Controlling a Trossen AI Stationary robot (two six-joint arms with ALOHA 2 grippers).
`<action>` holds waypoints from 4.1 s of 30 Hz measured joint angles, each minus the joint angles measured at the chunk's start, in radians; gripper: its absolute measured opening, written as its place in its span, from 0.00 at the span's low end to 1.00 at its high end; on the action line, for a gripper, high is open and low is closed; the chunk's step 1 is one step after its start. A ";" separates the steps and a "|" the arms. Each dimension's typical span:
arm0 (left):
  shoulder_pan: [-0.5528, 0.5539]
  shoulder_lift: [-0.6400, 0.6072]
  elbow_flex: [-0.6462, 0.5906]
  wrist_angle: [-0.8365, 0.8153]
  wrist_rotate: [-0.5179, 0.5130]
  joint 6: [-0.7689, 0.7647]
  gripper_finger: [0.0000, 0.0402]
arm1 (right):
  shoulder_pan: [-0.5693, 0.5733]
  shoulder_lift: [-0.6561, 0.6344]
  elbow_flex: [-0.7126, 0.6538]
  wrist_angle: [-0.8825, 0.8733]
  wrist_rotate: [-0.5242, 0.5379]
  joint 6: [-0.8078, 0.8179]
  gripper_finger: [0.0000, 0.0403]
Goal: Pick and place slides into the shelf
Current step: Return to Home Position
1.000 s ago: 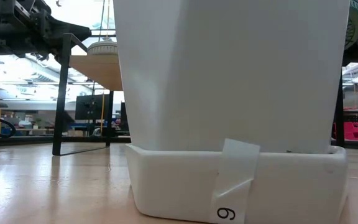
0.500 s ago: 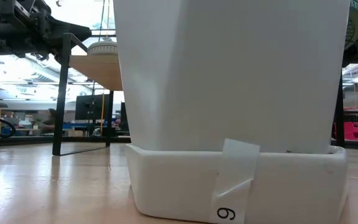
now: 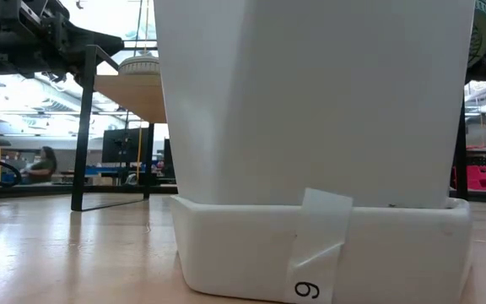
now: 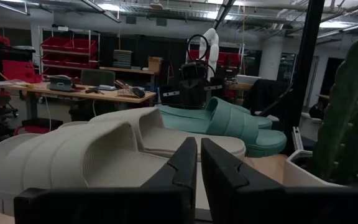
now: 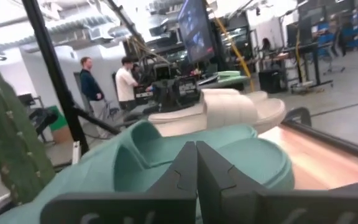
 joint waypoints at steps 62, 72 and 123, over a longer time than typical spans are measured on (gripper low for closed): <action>0.000 0.000 0.000 0.000 0.000 -0.001 0.07 | 0.000 0.001 0.011 -0.117 -0.018 -0.171 0.04; 0.000 0.000 0.000 0.000 0.000 -0.001 0.10 | 0.000 0.001 0.011 -0.117 -0.018 -0.171 0.04; 0.000 0.000 0.000 0.000 0.000 0.000 0.07 | 0.000 0.001 0.012 -0.117 -0.017 -0.170 0.04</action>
